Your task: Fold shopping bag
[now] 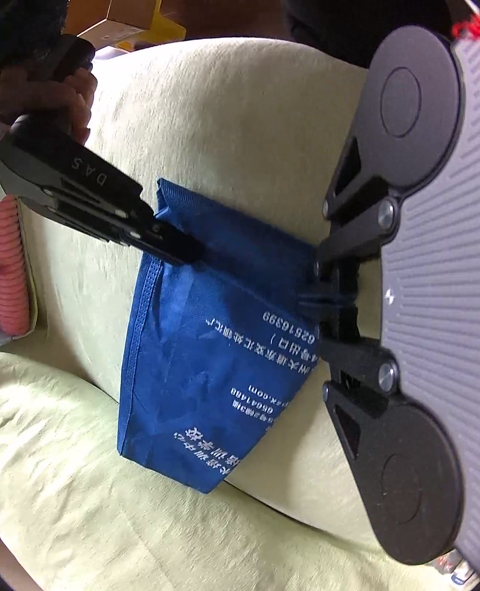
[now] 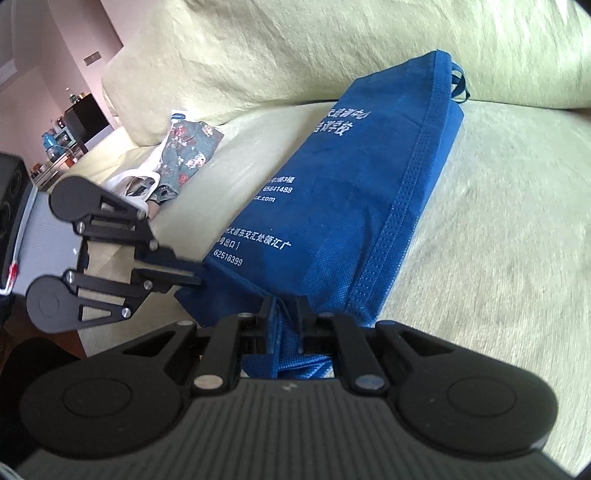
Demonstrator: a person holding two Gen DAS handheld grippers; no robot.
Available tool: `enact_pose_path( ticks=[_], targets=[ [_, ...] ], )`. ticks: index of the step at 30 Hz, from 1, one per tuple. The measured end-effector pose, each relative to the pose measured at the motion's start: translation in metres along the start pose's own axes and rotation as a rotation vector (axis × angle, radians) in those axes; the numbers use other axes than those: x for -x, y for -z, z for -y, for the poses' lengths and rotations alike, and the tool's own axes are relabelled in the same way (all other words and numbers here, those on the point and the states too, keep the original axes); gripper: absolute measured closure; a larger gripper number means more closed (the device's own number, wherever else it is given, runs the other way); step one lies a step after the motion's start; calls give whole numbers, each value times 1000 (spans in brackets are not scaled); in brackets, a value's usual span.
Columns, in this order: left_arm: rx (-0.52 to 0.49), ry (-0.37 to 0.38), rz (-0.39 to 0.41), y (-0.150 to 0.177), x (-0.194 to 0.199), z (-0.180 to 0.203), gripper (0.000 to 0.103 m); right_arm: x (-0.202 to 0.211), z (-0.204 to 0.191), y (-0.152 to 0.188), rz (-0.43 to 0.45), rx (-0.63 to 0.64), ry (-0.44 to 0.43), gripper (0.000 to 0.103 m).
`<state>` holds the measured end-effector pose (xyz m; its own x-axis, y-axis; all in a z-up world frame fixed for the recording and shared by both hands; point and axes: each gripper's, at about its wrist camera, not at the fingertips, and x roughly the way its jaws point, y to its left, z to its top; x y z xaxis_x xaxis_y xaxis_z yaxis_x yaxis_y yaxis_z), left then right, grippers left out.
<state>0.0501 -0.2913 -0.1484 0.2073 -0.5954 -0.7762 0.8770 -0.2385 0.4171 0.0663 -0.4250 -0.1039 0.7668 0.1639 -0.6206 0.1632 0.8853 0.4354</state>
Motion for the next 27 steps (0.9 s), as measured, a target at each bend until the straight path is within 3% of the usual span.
enact_pose_path(
  ticks=[6, 8, 9, 10, 12, 17, 20, 24, 27],
  targets=[
    [122, 6, 1, 0, -3, -6, 103, 0, -6, 11, 61, -25, 55, 97],
    [105, 1, 14, 1, 4, -8, 103, 0, -6, 12, 73, -36, 58, 97],
    [57, -19, 27, 3, 13, -5, 98, 1, -6, 13, 76, -44, 58, 98],
    [1, -45, 39, 7, 22, 0, 85, 1, -6, 12, 77, -44, 59, 98],
    [-106, -92, 56, 12, 35, 9, 77, 1, -7, 12, 74, -29, 64, 98],
    [-479, -199, 21, 24, 29, 46, 74, 2, -5, 13, 85, -34, 52, 98],
    [-638, -233, 10, 24, 15, 59, 59, 2, -6, 14, 89, -34, 58, 97],
    [-765, -288, 9, 23, 0, 67, 57, 2, -6, 14, 92, -33, 55, 97],
    [-809, -286, 2, 19, -7, 66, 59, 2, -5, 14, 91, -28, 50, 97]
  ],
)
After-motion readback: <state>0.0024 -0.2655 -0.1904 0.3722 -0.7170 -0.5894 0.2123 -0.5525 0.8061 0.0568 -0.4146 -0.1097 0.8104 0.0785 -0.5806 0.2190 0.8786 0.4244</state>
